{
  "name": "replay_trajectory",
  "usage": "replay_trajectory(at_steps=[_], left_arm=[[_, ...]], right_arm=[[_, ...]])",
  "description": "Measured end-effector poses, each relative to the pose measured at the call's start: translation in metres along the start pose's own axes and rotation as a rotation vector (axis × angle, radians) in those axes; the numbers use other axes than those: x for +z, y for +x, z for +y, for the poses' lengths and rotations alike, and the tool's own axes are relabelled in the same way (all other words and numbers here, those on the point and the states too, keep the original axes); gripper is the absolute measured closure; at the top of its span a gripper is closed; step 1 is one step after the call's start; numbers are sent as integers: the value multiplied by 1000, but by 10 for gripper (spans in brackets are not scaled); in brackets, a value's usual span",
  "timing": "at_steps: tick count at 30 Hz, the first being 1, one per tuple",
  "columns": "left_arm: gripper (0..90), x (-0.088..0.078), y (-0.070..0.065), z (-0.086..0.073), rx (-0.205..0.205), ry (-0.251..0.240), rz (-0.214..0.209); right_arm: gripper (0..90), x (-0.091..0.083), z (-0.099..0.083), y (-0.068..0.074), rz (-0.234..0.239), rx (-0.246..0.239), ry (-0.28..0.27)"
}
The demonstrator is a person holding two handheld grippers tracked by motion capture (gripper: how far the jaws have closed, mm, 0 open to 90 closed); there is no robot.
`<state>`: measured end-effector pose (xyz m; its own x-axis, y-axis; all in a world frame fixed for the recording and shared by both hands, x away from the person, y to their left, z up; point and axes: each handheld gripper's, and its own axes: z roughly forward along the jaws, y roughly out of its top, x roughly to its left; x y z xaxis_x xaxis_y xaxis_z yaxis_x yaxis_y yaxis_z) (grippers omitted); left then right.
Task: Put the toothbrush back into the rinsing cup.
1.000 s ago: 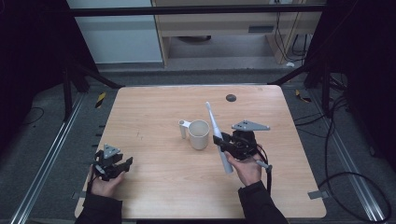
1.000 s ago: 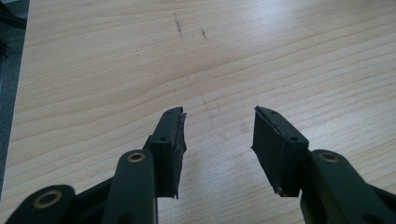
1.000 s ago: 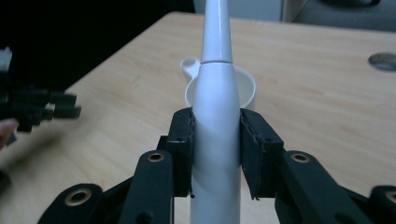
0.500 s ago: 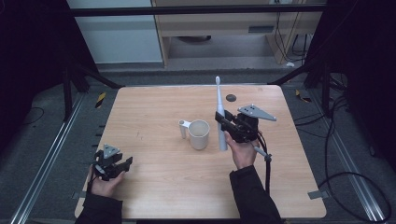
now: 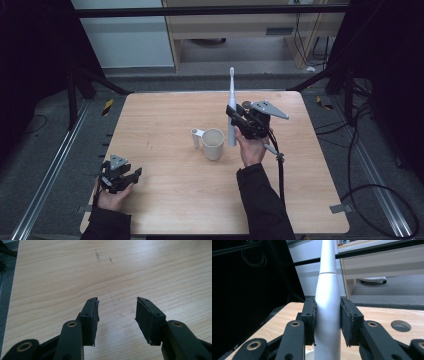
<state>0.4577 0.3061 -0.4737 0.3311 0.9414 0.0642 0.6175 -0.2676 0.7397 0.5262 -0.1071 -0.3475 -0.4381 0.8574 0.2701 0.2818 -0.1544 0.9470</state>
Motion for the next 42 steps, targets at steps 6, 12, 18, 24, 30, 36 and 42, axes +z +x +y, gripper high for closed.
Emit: replay_trajectory(at_steps=[6,12,18,24,30,36,42], left_arm=[[519,0,0,0,2,1,1],[519,0,0,0,2,0,0],[519,1,0,1,4,0,-1],[519,1,0,0,1,-1,0],[519,1,0,0,0,-3,0],[519,1,0,0,3,0,-1],[519,1,0,0,3,0,-1]], right_arm=[[671,12,2,1,2,15,-20],[671,24,0,5,9,28,-26],[670,36,-3,6,8,35,-33],[671,46,-8,8,17,45,-25],[670,57,-16,10,12,44,-6],[670,66,-26,13,11,25,26],[670,72,-37,15,3,18,56]])
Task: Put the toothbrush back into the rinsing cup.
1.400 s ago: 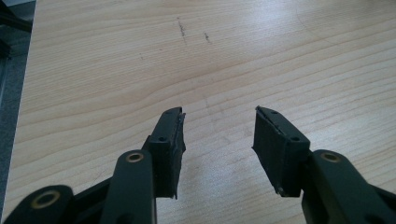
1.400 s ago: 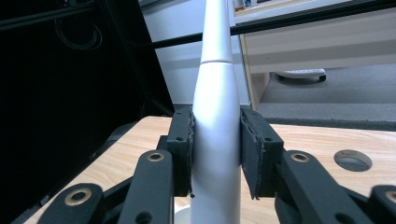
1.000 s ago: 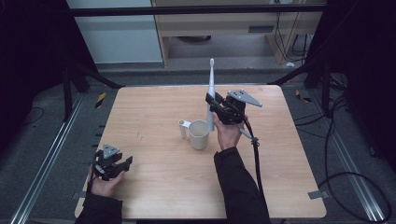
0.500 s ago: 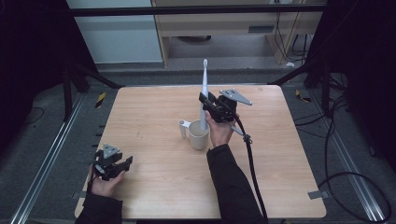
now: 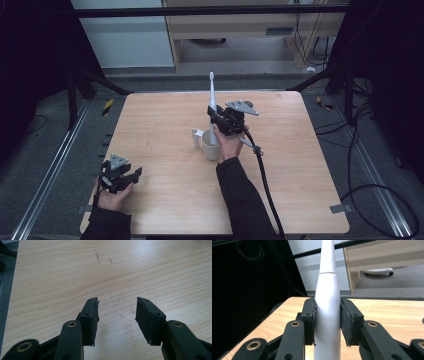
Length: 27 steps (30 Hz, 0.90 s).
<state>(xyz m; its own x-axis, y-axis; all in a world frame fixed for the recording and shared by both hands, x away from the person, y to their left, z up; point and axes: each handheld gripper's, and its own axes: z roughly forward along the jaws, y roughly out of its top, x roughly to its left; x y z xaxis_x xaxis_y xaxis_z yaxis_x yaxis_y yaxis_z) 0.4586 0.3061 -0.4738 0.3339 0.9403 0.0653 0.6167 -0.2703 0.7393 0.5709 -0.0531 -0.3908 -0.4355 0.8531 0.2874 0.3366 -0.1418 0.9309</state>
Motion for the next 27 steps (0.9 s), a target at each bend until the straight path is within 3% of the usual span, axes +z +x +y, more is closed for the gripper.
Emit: replay_trajectory(at_steps=[14,27], left_arm=[[519,0,-1,0,0,-3,1],[519,0,-1,0,5,0,1]], right_arm=[[669,9,-19,4,-20,-46,74],[666,6,-28,2,-40,-86,193]])
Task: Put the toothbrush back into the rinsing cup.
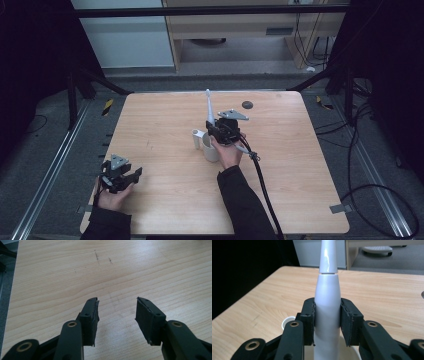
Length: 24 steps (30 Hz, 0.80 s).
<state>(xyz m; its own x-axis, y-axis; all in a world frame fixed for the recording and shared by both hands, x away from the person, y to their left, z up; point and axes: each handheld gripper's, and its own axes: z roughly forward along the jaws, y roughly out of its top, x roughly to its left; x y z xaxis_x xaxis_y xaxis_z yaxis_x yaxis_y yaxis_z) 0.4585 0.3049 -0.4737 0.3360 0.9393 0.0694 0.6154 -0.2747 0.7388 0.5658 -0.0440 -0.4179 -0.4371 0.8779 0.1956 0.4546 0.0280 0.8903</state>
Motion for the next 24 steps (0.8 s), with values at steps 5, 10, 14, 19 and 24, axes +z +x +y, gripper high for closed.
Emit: replay_trajectory(at_steps=[5,10,14,19,24], left_arm=[[519,0,0,0,0,0,0],[519,0,0,0,2,2,-1],[519,0,-1,0,2,3,-1],[519,0,-1,0,2,3,-2],[519,0,-1,0,1,2,-3]], right_arm=[[666,-1,-2,1,-15,-23,36],[664,-4,-4,-1,-10,-31,52],[663,-5,-6,-2,-9,-38,68],[661,-6,-8,-3,-7,-45,73],[554,-14,-5,-3,15,-50,48]])
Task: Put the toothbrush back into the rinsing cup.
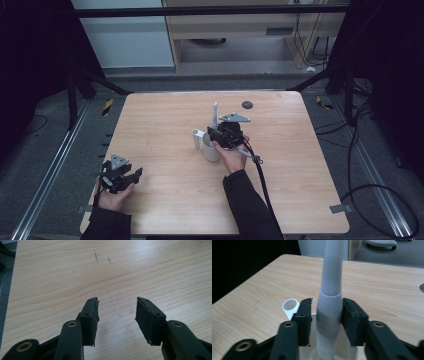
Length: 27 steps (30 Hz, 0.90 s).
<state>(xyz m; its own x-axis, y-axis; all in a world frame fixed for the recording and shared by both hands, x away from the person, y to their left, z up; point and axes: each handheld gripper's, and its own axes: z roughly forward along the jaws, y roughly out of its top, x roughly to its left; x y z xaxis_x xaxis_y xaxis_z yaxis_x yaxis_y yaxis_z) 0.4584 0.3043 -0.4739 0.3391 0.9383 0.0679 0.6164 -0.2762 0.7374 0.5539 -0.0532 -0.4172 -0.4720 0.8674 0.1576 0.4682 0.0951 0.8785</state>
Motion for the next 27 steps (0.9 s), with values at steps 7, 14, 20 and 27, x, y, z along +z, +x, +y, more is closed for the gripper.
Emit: replay_trajectory(at_steps=[7,14,20,27], left_arm=[[514,0,0,0,-1,1,-1],[503,0,0,0,-5,3,-4],[490,1,0,0,-8,7,-5],[470,2,0,-1,-9,10,-10]], right_arm=[[268,-29,2,-1,-21,-62,-23],[203,-65,-5,-15,14,-48,0],[181,-92,-18,-35,23,-36,19],[152,-108,-41,-58,-17,-61,68]])
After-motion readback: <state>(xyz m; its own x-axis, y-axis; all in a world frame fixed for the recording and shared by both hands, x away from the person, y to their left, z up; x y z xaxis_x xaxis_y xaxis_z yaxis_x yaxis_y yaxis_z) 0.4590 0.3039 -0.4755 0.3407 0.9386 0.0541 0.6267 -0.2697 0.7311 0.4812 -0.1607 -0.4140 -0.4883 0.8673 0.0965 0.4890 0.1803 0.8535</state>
